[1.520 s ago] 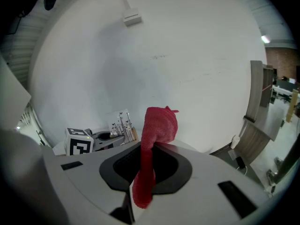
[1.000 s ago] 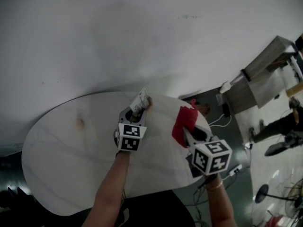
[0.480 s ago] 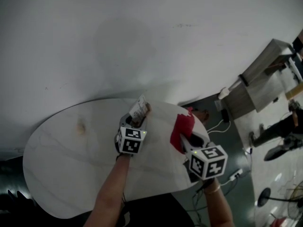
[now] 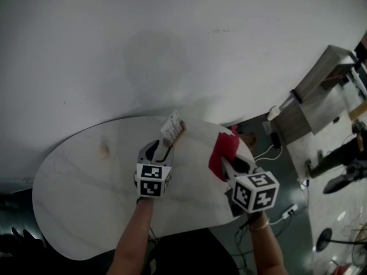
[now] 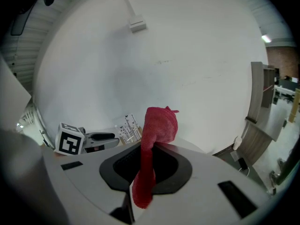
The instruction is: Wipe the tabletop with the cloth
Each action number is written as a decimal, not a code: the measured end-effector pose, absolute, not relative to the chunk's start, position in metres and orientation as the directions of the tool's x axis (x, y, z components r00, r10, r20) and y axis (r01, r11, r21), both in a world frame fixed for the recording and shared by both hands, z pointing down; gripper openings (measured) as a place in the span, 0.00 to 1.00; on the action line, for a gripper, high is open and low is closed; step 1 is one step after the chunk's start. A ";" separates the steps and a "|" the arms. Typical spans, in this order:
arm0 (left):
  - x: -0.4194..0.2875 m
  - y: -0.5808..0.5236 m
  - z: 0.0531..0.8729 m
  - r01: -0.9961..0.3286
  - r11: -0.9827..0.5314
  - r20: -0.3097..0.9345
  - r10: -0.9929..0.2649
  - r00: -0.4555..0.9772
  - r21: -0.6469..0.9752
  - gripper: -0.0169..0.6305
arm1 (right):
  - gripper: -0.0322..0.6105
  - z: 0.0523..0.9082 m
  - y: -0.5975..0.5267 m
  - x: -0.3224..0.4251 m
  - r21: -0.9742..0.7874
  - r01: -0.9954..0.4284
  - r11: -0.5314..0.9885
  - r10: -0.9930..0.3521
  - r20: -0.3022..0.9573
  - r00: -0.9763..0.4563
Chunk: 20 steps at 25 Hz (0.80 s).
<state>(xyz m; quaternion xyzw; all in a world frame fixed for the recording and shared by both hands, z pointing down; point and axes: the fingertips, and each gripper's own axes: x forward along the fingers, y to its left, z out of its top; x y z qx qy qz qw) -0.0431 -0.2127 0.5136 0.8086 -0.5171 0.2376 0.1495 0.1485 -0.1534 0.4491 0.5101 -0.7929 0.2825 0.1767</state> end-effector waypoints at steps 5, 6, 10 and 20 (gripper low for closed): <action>-0.040 -0.188 0.478 -0.902 -0.431 0.467 -0.794 0.390 0.019 0.22 | 0.12 0.440 -0.145 0.141 -0.268 -0.904 0.334 -0.723 0.543 -0.428; -0.039 -0.183 0.471 -0.900 -0.435 0.454 -0.799 0.395 0.016 0.20 | 0.12 0.439 -0.143 0.139 -0.267 -0.902 0.339 -0.724 0.538 -0.431; -0.037 -0.166 0.446 -0.893 -0.451 0.408 -0.813 0.415 0.010 0.12 | 0.12 0.434 -0.132 0.133 -0.272 -0.896 0.351 -0.729 0.521 -0.444; -0.046 -0.132 0.413 -0.890 -0.457 0.352 -0.832 0.430 0.007 0.03 | 0.12 0.429 -0.105 0.124 -0.286 -0.888 0.361 -0.744 0.486 -0.459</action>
